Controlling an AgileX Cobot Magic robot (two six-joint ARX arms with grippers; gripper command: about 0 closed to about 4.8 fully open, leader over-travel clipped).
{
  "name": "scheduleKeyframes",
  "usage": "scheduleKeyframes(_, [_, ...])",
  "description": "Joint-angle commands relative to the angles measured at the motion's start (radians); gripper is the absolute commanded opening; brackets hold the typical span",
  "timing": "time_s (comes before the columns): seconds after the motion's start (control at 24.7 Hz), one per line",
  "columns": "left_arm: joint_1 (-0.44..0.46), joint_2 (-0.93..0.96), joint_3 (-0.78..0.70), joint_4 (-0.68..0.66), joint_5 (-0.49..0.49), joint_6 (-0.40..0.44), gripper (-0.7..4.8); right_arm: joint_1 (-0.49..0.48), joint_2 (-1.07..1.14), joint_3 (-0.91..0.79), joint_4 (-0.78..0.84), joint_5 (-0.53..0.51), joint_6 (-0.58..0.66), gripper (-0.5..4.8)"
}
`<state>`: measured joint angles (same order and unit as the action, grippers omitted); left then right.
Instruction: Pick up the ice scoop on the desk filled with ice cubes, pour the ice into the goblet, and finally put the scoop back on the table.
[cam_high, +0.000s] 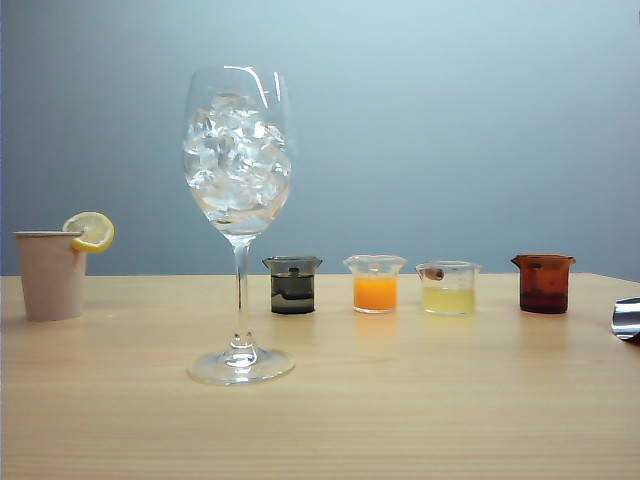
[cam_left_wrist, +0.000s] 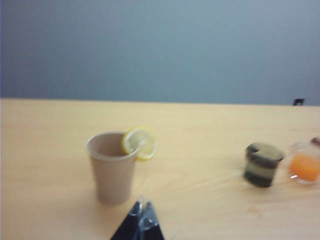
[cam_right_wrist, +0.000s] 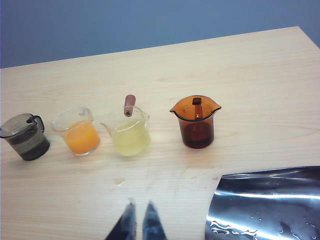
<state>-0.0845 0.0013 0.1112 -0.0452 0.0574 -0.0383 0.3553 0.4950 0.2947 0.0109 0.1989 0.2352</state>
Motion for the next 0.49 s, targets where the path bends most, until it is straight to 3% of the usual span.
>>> scheduleKeyframes(0.04, [0.014,0.001,-0.032,0.027,-0.023,0.005,-0.05,0.001,-0.002,0.003,0.016,0.007,0.000,0.31])
scheduleKeyframes(0.24, [-0.001,0.001,-0.104,0.111,-0.034,0.007,-0.05,0.000,-0.002,0.003,0.016,0.008,0.000,0.31])
scheduleKeyframes(0.49, [-0.004,0.001,-0.104,0.102,-0.039,0.104,-0.05,0.000,-0.002,0.003,0.016,0.008,0.000,0.31])
